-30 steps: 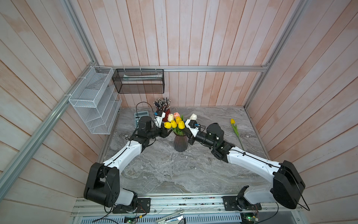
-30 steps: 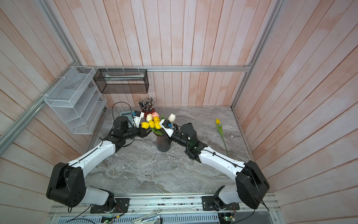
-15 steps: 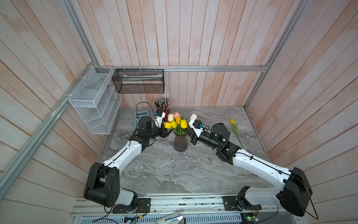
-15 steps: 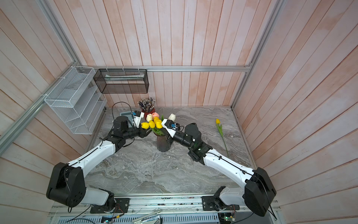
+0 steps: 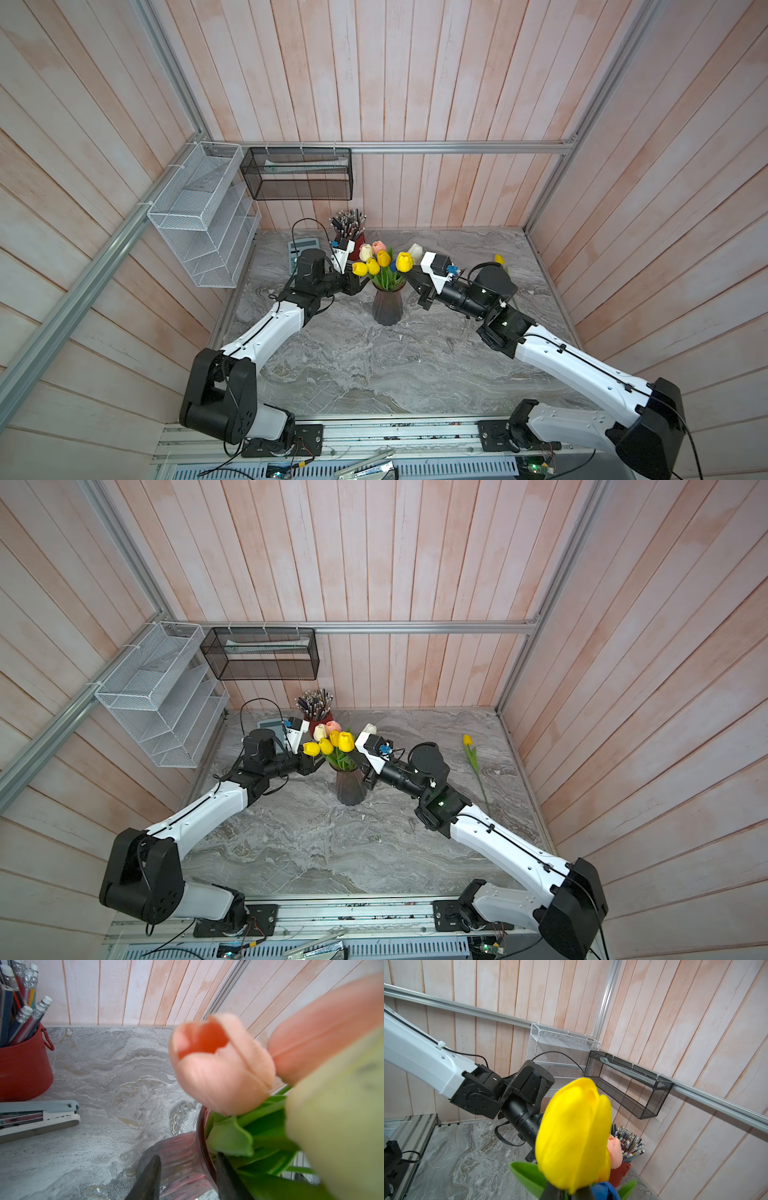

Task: Pick out yellow flowers from the vase
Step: Pick up the flower from the vase.

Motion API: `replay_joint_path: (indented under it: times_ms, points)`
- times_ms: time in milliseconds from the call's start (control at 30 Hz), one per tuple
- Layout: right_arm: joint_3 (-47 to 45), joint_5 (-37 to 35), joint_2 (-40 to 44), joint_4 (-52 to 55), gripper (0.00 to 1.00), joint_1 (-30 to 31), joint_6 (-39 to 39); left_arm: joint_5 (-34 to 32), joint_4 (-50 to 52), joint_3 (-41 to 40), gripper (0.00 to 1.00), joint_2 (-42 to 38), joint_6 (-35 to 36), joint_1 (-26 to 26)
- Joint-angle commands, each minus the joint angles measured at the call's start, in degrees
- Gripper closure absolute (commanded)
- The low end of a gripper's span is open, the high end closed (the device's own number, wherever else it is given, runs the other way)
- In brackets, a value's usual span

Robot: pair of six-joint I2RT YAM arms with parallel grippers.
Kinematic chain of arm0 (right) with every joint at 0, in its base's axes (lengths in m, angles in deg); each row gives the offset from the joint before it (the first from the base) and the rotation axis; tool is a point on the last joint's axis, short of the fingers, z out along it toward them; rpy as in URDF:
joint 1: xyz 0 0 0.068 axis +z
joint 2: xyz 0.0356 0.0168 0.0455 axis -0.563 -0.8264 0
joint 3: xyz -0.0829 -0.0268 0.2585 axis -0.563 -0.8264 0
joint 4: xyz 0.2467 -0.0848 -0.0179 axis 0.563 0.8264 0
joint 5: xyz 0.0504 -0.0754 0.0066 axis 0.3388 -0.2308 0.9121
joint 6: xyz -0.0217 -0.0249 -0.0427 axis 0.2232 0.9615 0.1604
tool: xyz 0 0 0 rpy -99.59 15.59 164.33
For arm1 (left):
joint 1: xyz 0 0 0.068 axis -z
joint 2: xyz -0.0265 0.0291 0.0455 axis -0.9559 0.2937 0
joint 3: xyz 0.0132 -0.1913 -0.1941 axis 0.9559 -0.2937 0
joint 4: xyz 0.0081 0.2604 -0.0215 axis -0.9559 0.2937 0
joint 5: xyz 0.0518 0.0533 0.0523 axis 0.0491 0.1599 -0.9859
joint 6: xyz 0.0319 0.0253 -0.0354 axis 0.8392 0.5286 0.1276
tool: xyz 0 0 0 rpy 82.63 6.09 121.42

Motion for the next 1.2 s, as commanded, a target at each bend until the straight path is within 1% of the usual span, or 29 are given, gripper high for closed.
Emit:
replay_joint_path:
  times_ms: [0, 567, 767, 900, 967, 1167]
  points:
    - [2.0, 1.7, 1.9, 0.6, 0.92, 0.4, -0.6, -0.7, 1.2, 1.1, 0.56, 0.2, 0.8, 0.2]
    - [3.5, 4.3, 8.4, 0.8, 0.92, 0.4, -3.1, -0.9, 0.6, 1.1, 0.56, 0.4, 0.6, 0.2]
    - [4.7, 4.0, 11.6, 1.1, 0.92, 0.4, -4.1, -1.0, 0.4, 1.1, 0.56, 0.5, 0.6, 0.2]
    - [6.0, 3.1, 13.2, 2.9, 0.92, 0.4, -5.0, -1.0, 0.2, 1.2, 0.56, 0.7, 0.4, 0.2]
    - [7.9, 2.2, 13.6, 5.4, 0.92, 0.3, -5.0, -1.0, 0.0, 1.1, 0.56, 0.7, 0.3, 0.1]
    - [13.5, -4.9, 14.2, 14.3, 0.92, -0.2, -4.0, -1.2, -0.2, 1.1, 0.56, 0.7, 0.3, 0.2]
